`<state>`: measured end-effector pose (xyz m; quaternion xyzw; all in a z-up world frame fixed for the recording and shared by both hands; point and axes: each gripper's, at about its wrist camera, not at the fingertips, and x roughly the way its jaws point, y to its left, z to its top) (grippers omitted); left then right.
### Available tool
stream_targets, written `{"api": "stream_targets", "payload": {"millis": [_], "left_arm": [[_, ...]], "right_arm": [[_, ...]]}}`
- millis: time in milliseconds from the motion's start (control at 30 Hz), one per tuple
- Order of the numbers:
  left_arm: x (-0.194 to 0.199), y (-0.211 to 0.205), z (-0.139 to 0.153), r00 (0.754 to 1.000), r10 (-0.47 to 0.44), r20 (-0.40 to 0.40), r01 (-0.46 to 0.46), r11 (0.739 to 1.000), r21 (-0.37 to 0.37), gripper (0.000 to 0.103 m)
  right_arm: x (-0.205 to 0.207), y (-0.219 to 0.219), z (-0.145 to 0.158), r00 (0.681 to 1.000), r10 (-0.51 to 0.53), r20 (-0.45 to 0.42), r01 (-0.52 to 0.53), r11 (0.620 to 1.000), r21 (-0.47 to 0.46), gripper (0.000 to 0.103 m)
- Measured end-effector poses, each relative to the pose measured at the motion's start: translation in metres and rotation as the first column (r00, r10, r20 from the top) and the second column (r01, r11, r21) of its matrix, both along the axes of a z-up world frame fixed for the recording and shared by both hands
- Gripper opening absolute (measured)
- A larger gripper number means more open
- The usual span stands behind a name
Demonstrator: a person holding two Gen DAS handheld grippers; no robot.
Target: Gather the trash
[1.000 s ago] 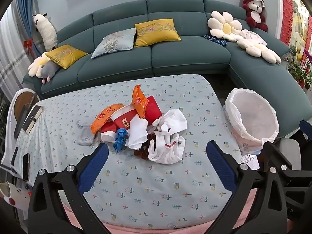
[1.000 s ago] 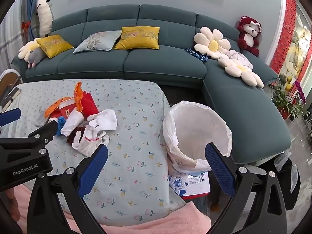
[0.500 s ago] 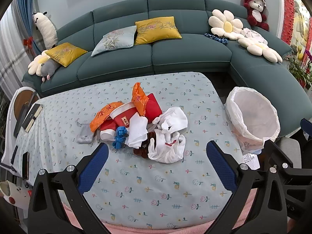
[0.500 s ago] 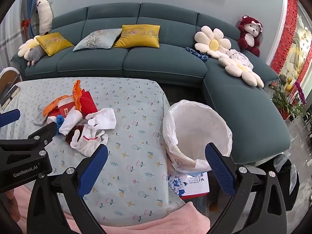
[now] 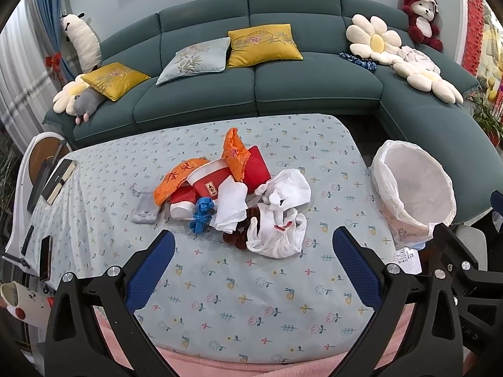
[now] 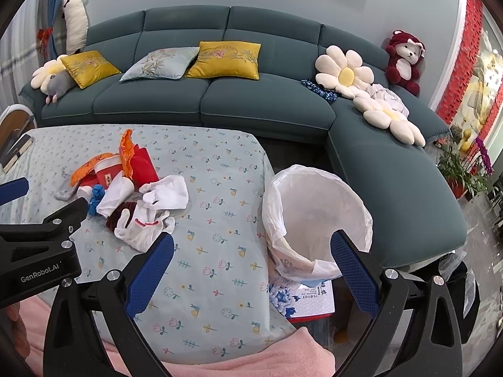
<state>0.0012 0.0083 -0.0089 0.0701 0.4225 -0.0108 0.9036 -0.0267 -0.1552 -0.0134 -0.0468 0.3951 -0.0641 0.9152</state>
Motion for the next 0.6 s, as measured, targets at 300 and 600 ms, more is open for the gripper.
{"api": "stream_targets", "payload": {"millis": [300,600], "left_arm": [[-0.0020,0.0019,0.0026,1.000,0.011,-0.004,-0.011,1.000,0.007,0.096],[-0.0026,0.0027,0.0041,1.000,0.012,-0.005,-0.012,1.000,0.008,0.096]], "right_arm": [[-0.0004,0.0030,0.0033,1.000,0.007,0.008,-0.007,1.000,-0.010,0.096],[-0.0003,0.0054,0.0040,1.000,0.011,0.011,-0.011,1.000,-0.017,0.096]]}}
